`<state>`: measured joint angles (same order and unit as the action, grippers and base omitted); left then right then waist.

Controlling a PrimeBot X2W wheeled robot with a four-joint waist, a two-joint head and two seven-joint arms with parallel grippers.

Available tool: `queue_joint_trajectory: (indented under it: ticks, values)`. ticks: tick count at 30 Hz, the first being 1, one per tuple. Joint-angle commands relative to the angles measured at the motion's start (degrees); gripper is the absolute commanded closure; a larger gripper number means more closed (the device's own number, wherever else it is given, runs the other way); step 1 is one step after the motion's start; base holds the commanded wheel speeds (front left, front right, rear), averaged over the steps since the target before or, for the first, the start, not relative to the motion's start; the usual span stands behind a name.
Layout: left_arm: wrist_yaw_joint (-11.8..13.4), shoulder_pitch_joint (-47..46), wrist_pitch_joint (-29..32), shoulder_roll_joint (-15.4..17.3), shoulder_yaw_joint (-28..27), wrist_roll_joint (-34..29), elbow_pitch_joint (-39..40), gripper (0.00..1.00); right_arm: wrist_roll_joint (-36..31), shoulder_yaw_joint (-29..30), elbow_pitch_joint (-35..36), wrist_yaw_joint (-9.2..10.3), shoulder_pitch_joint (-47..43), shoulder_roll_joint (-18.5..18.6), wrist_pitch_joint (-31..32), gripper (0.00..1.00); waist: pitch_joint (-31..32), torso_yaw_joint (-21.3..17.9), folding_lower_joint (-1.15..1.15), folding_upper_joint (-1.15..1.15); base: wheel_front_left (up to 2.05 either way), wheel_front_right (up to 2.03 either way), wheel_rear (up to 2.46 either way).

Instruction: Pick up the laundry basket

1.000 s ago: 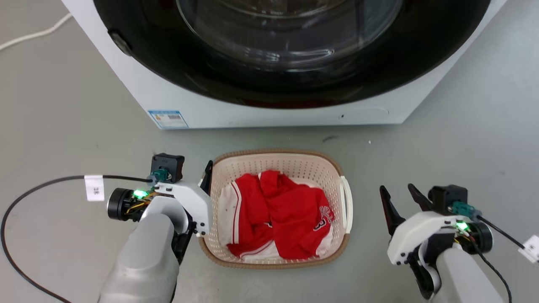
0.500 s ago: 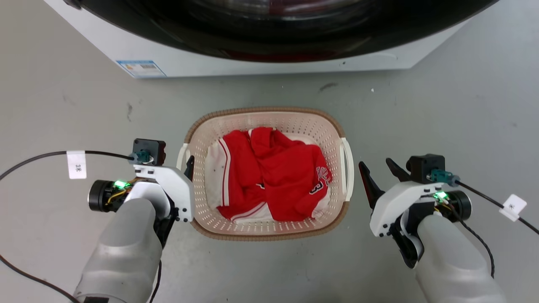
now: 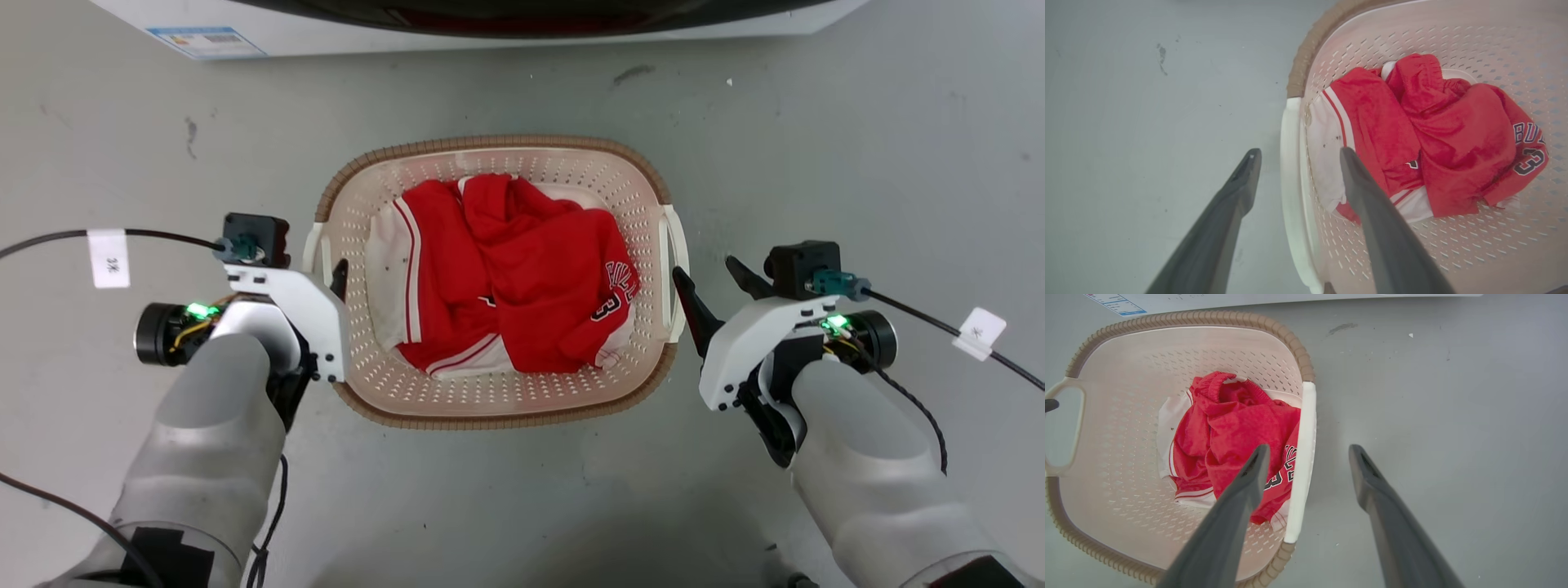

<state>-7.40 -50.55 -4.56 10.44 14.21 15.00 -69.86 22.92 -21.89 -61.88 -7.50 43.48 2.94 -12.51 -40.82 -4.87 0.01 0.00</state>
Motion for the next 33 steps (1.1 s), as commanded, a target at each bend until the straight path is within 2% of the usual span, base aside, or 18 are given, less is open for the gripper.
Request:
queue_joint_trajectory:
  ticks: [1, 17, 18, 19, 20, 21, 22, 33]
  values:
    - [-0.12, -1.30, 0.74, 0.60, 0.54, 0.91, -0.18, 0.00, 1.20, -0.97, -0.90, 0.02, 1.77, -0.07, 0.26, 0.00, -1.45, -0.25, -0.01, 0.00, 0.00, 0.00, 0.00]
    - [-0.14, -4.47, 6.45, 2.16, 6.32, 8.13, 0.86, 0.00, 8.29, -9.11, -5.03, 0.02, 7.47, -0.07, 3.63, 0.00, -6.11, -0.12, -0.01, 0.00, 0.00, 0.00, 0.00]
    - [-0.14, -4.59, 6.90, 2.23, 6.71, 8.64, 1.04, 0.00, 8.90, -9.49, -5.12, 0.02, 7.64, -0.07, 4.12, 0.35, -6.27, -0.10, -0.01, 0.00, 0.00, 0.00, 0.00]
    - [-0.13, -4.82, 7.20, 2.42, 7.06, 9.16, 1.27, 0.17, 9.30, -10.02, -5.14, 0.02, 7.88, -0.08, 4.56, 0.81, -6.42, -0.07, -0.01, 0.00, 0.00, 0.00, 0.00]
    - [-0.13, -4.88, 7.60, 2.46, 7.56, 9.74, 1.46, 0.58, 9.74, -10.58, -5.16, 0.02, 8.11, -0.08, 4.96, 1.00, -6.52, -0.06, -0.01, 0.00, 0.00, 0.00, 0.00]
    - [-0.14, -4.87, 7.84, 2.51, 8.07, 10.29, 1.65, 0.87, 10.18, -11.06, -5.19, 0.02, 8.30, -0.08, 5.08, 1.00, -6.58, -0.06, -0.01, 0.00, 0.00, 0.00, 0.00]
    - [-0.14, -4.87, 8.02, 2.59, 8.52, 10.73, 1.84, 1.00, 10.60, -11.47, -5.29, 0.02, 8.47, -0.08, 5.20, 1.00, -6.59, -0.05, -0.01, 0.00, 0.00, 0.00, 0.00]
    - [-0.07, -4.06, 9.66, 3.93, 13.30, 15.56, 3.56, 1.00, 14.64, -15.39, -6.19, 0.00, 8.98, -0.07, 6.04, 1.00, -5.67, -0.25, -0.01, 0.00, 0.00, 0.00, 0.00]
